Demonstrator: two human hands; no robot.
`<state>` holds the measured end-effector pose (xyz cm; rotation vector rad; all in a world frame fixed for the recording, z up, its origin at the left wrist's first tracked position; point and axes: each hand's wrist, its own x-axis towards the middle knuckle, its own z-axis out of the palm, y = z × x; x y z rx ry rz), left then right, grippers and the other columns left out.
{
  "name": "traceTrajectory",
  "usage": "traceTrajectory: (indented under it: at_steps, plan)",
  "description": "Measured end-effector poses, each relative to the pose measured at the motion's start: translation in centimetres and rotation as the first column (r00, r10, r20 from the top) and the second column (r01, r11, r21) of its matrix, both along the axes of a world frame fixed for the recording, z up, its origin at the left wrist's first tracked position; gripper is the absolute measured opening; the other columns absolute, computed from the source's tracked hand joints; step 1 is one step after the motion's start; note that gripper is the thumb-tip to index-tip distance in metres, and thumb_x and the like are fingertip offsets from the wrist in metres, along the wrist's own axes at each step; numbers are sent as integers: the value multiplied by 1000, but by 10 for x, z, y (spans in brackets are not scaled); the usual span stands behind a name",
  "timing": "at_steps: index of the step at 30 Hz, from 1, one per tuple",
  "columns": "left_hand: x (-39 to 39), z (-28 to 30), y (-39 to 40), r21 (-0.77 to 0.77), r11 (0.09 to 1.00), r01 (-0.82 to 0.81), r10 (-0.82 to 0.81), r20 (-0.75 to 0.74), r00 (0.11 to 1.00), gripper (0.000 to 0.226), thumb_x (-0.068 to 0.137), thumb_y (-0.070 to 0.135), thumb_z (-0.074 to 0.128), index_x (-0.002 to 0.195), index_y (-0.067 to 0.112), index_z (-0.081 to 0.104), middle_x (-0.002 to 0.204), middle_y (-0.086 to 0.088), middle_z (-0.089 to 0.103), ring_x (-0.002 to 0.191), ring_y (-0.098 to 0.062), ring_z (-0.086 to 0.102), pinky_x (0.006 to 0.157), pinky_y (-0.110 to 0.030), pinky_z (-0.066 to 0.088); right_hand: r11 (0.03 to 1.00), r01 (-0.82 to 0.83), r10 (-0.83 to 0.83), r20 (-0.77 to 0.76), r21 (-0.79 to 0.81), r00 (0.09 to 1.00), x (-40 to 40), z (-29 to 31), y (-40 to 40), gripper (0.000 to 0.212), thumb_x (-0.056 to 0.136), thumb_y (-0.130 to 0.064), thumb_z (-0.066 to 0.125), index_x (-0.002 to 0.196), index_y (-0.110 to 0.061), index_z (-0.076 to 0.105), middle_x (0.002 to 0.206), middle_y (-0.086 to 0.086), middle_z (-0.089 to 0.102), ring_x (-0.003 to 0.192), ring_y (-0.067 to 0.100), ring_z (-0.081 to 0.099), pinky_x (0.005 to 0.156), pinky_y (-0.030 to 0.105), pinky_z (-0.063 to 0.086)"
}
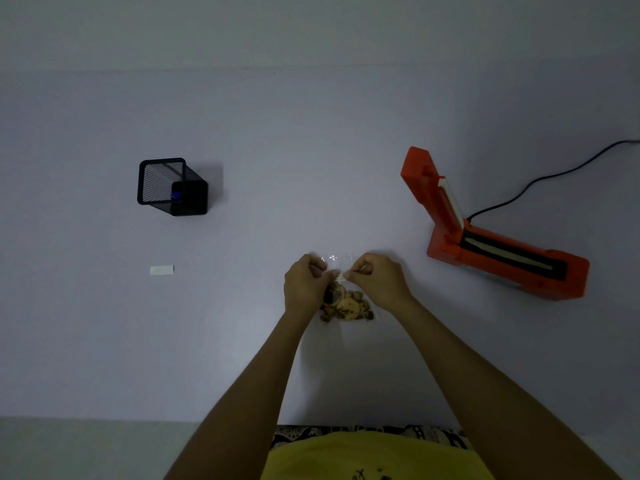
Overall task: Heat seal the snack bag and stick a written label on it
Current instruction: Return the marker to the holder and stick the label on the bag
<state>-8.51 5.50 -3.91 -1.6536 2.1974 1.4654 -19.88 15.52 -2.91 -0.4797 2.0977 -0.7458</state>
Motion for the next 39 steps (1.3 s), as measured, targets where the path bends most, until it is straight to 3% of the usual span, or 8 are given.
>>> traceTrajectory:
  at_steps: [8,14,20,26,32,35,39]
  plan:
    - [-1,1,5,-40,999,-11,11,10,1000,14,77,20,75,83,19,62,70,10,59,66,-6,57,56,-14,41,1000,31,-31,-23,4,999,9,1,-4,30,78,-37,76,84,-8,70,79,2,70,71,13,63,57,18,45]
    - [-1,2,4,-57,998,-2,2,-8,1000,25,85,41,67,86,16,62,77,6,63,70,-7,57,58,-13,41,999,34,-33,-18,24,999,8,0,-7,11,85,-18,70,84,-7,71,78,0,67,66,6,58,55,10,38]
    - [2,0,3,-37,999,-3,2,-27,1000,24,83,41,69,84,17,63,74,7,64,69,-7,60,62,-18,46,998,55,-54,-32,24,998,5,-2,-4,8,84,-15,68,82,-7,69,70,-4,62,62,1,54,53,12,38]
    - [2,1,3,-32,999,15,-15,-20,1000,23,76,36,77,81,19,62,72,6,63,65,-4,57,58,-16,43,997,72,-68,-94,41,993,10,-4,-7,12,85,-13,67,80,-1,68,72,4,66,59,6,54,51,12,38]
    - [-2,1,4,-71,997,22,-20,37,999,21,77,33,76,81,17,63,75,7,63,67,-8,57,56,-16,39,996,87,-83,-129,30,988,11,-4,-7,9,83,-9,68,83,-1,63,75,8,66,61,9,54,58,22,52]
    - [-3,2,5,-73,997,15,-12,48,999,20,78,32,76,80,17,63,76,5,64,67,-9,58,57,-17,41,990,144,-144,-92,-14,985,10,-2,-5,27,81,-10,71,94,-14,47,66,-2,54,55,9,50,43,9,38]
    - [-2,1,5,-70,997,23,-21,33,999,17,79,30,75,78,17,64,72,6,64,65,-9,58,57,-18,43,992,129,-129,-60,-10,990,13,1,-7,38,78,-22,77,95,-14,44,67,-2,51,54,8,47,45,15,38]
